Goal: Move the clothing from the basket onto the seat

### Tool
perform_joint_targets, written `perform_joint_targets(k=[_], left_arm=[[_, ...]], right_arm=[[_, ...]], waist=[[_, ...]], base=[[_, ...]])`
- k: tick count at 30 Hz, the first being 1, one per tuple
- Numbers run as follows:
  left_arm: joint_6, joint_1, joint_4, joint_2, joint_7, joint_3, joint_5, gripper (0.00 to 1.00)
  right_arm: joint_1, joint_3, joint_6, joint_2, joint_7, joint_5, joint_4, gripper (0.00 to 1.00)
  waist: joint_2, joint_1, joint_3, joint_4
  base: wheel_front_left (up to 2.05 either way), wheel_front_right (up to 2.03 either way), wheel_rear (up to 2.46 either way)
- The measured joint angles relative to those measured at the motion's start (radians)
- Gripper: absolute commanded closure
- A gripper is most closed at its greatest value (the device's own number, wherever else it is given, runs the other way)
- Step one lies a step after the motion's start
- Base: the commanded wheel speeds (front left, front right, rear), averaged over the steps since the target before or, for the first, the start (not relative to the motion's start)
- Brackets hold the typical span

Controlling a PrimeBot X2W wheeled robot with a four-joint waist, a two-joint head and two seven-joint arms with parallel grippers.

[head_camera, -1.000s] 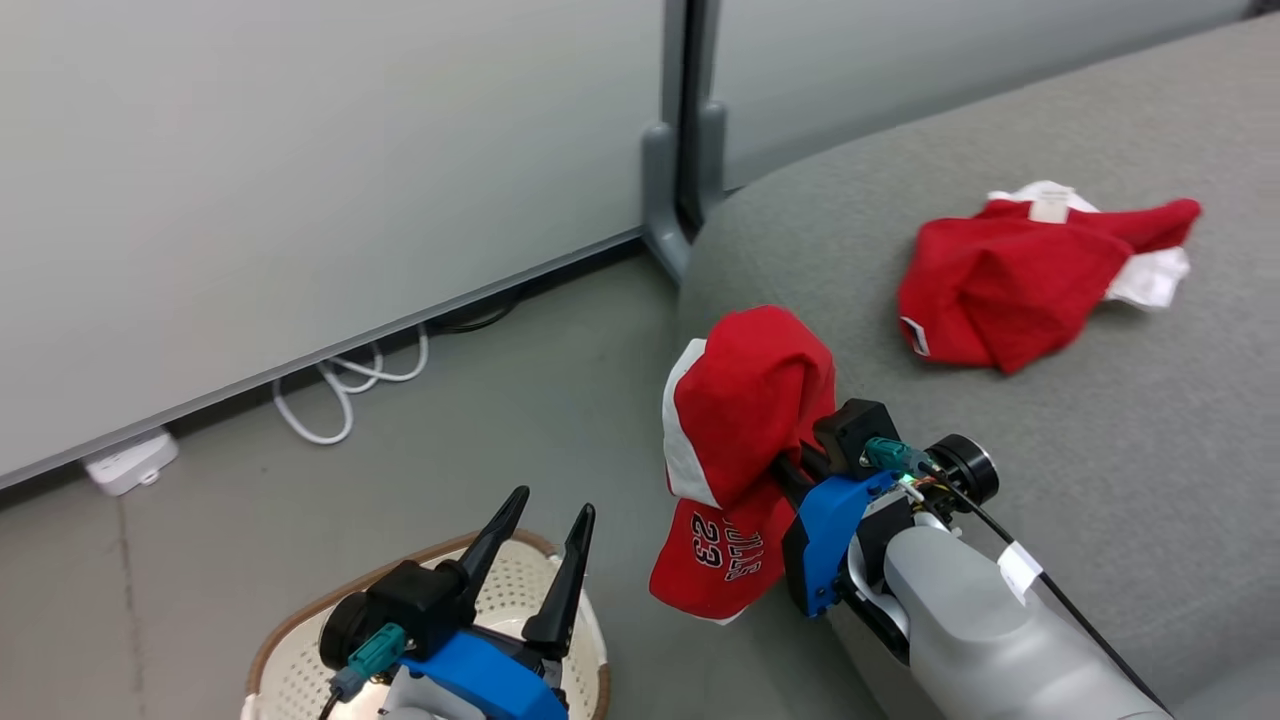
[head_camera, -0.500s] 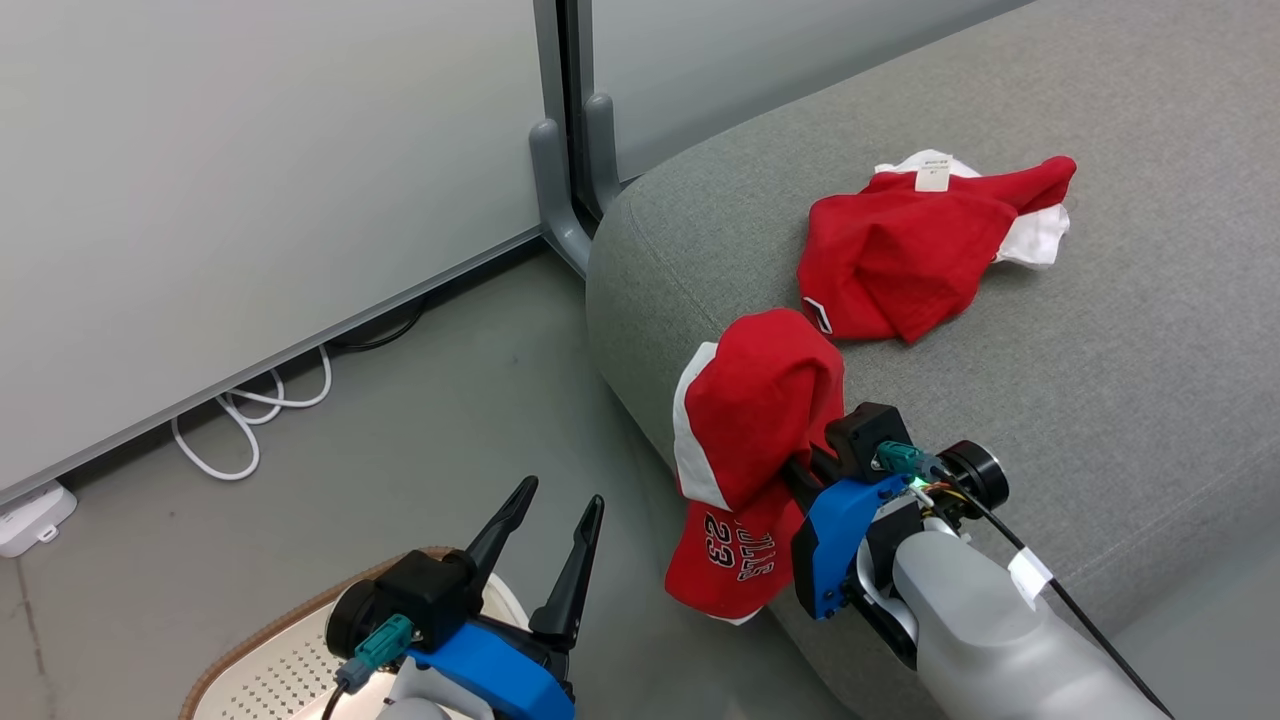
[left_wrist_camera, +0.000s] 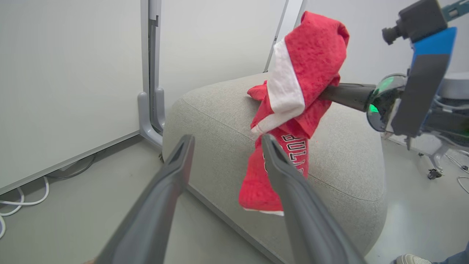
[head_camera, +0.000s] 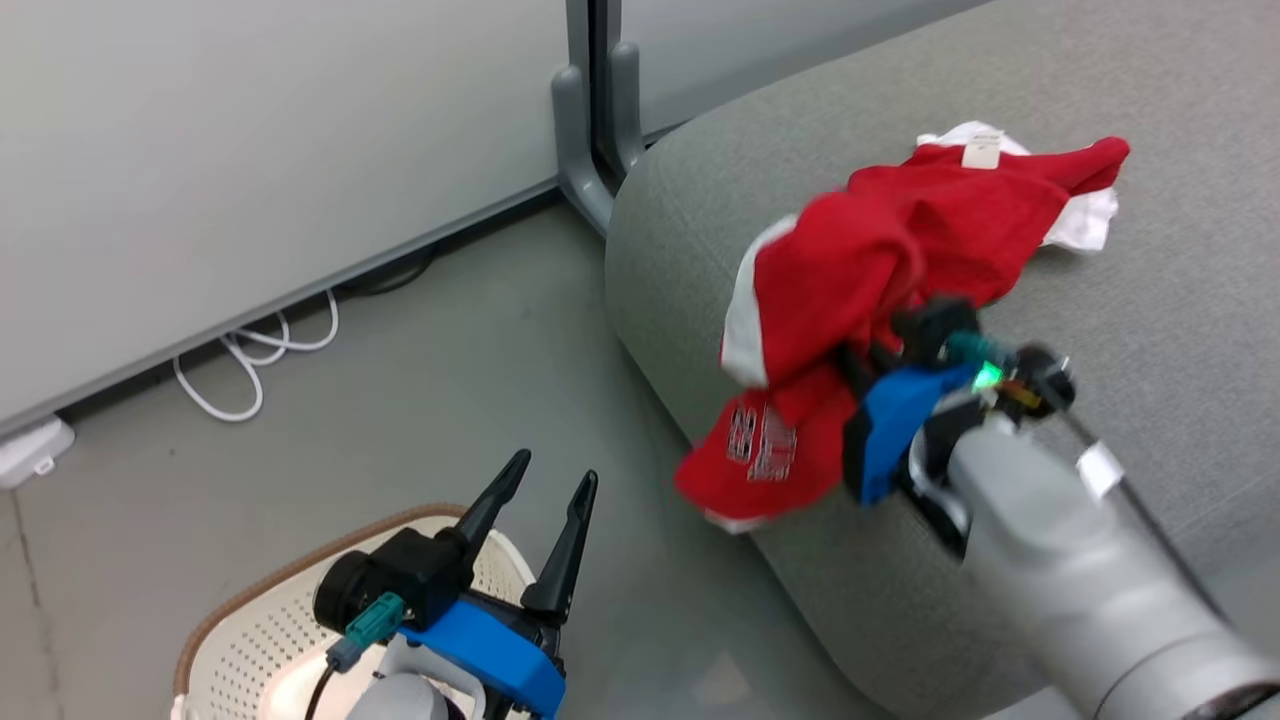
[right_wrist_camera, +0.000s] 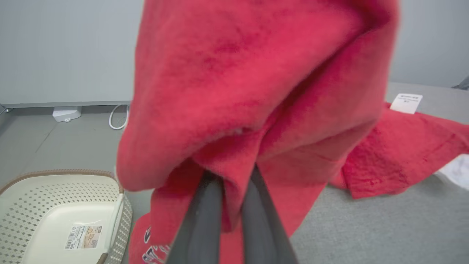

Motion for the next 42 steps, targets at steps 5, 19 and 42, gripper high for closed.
perform_joint_targets(k=[5, 19, 42], left_arm=[[0.0, -0.039, -0.009, 0.021, 0.0, -0.018, 0.009, 0.0], [0.0, -0.277, -0.114, 0.101, 0.0, -0.06, 0.068, 0.0], [0.0, -0.305, -0.132, 0.092, 0.0, -0.025, 0.061, 0.0]], right_arm=[[-0.159, -0.027, 0.0, -0.099, 0.059, 0.026, -0.035, 1.0], [-0.44, -0.251, 0.0, -0.528, 0.107, 0.085, -0.106, 1.0], [-0.299, -0.427, 0.0, -0.475, -0.02, 0.061, 0.074, 0.0]], waist=[[0.0, 0.0, 0.065, 0.022], [0.0, 0.0002, 0.376, 0.115], [0.0, 0.0001, 0.493, 0.248]], base=[[0.0, 0.0, 0.0], [0.0, 0.0, 0.0], [0.0, 0.0, 0.0]])
